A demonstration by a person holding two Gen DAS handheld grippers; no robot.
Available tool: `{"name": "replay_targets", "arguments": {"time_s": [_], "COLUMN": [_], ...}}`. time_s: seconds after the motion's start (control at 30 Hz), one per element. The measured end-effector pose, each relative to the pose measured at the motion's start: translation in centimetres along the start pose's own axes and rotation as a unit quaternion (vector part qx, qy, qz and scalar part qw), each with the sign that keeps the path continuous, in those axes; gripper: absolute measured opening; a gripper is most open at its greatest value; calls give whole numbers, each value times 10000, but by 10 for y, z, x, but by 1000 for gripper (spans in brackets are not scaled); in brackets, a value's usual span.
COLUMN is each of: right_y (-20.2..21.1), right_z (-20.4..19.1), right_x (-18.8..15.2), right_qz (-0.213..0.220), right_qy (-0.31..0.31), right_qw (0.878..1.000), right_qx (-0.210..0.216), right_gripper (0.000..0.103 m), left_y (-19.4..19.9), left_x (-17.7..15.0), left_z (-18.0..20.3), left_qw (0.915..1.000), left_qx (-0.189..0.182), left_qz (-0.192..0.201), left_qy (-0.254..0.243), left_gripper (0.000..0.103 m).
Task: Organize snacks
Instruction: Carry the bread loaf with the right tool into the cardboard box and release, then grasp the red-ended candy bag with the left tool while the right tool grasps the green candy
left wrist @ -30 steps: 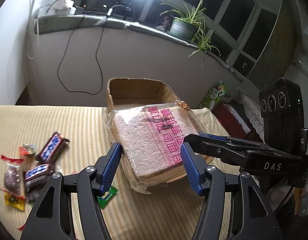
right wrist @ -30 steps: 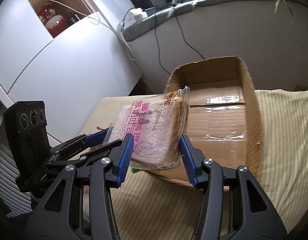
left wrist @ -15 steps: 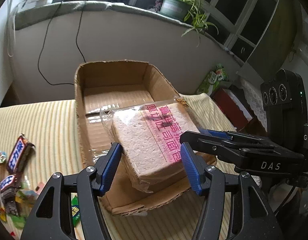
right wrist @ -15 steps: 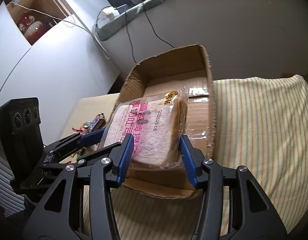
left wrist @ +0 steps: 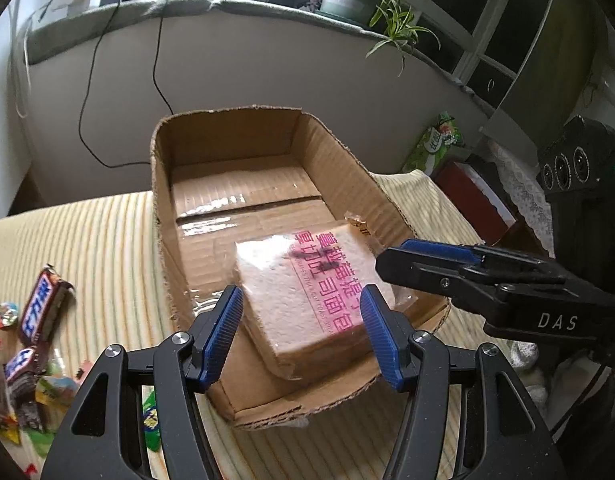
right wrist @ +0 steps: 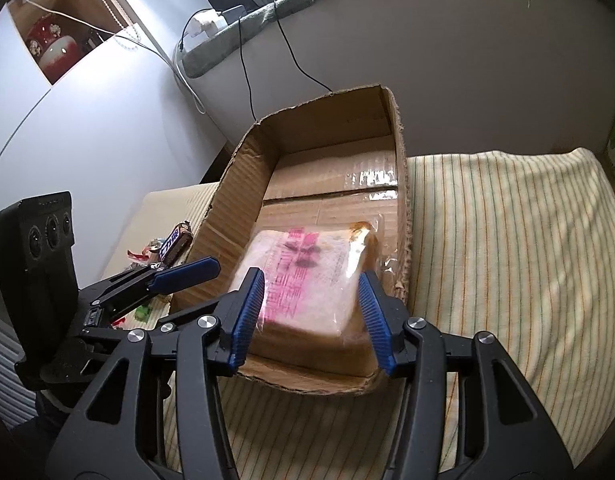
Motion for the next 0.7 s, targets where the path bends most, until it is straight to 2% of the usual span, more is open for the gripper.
{"name": "replay_targets", "arguments": {"time_s": [0.3,0.37,0.43,0.63,0.7], "right_y": [23,30,37,49,51], "right_z": [-8,-14,-23,-50,-60], "right_x": [-3,-6,-10,-22,-27], "right_qz": [251,318,406,565,585], "right_qy": [101,199,351,676,801], "right_qw": [9995,9990,9982,9958,9948], "right_qx": [-177,-232,-256,-263,-235], "right_gripper": [57,58,64,66,70], "left_y": [31,40,48,73,85], "left_x": [-9,-14,-18,-35,-42], "left_z": [7,10,11,8,6], "left_qw": [9993,9989,9986,9976,9968], "left_qx": [48,36,83,248,378], "left_qz": [359,419,466,623,683], "left_qy": [-117,-192,-218,-164,-146], "left_gripper": [62,62,64,66,67]}}
Point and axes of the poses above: each gripper's, at about its wrist camera, not at the fingertips, and y roughly against the way its jaws point, z to its right, x to its top, the point moved 1 cm from there along -y, roughly the way its jaws point, and after that the axes turned 15 degrees about -x, right-handed, at the moved point
